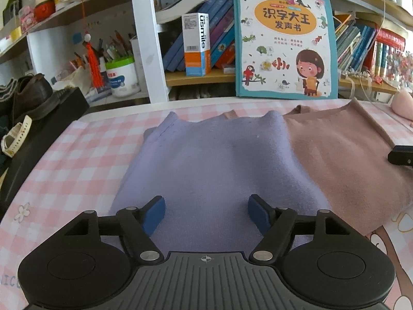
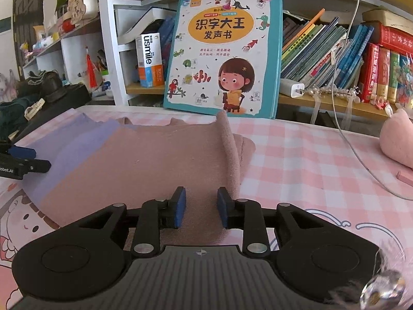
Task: Fold clothes
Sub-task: 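Open both grippers and withdraw them from the folded sweater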
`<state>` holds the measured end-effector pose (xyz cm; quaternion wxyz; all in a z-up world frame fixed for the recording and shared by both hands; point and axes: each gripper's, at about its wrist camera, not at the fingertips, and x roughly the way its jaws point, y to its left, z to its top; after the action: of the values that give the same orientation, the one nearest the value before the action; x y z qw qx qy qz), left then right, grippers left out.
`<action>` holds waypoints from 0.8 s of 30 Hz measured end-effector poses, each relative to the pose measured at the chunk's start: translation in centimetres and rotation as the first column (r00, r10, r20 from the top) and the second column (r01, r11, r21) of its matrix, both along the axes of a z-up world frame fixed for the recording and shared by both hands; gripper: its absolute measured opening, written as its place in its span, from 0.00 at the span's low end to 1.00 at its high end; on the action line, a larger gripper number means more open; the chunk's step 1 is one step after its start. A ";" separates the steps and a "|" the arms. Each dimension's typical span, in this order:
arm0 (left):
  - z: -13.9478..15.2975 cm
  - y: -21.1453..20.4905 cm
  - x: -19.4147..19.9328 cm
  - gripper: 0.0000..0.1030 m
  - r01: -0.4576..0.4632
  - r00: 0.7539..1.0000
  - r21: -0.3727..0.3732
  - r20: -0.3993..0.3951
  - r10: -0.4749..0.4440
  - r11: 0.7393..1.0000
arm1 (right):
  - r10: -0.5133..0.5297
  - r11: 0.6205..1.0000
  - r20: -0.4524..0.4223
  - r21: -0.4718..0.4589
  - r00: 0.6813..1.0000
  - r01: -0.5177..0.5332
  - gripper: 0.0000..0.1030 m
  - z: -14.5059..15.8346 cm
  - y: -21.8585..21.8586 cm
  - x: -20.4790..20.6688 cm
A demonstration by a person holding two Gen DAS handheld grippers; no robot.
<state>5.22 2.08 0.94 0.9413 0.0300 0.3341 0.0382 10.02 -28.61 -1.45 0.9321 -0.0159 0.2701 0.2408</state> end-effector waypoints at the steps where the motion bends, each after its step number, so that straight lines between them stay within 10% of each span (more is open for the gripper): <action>1: 0.0 0.0 0.0 0.74 -0.001 1.000 -0.001 0.001 0.001 1.000 | 0.000 1.000 0.000 0.000 1.000 0.000 0.25 0.0 0.0 0.0; 18: 1.0 -0.8 -3.7 0.77 -0.009 1.000 0.084 -0.002 0.009 0.996 | 0.023 1.000 0.000 0.002 1.000 -0.023 0.35 0.1 0.1 -0.2; 24: 1.7 1.1 -5.8 0.77 -0.069 0.990 -0.056 -0.129 0.062 0.996 | 0.028 1.000 -0.002 0.004 1.000 -0.028 0.37 0.1 0.2 -0.2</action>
<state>-0.54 3.15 2.62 0.9168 -0.0068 0.3951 0.0570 9.84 -28.38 -1.32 0.9283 -0.0176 0.2705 0.2544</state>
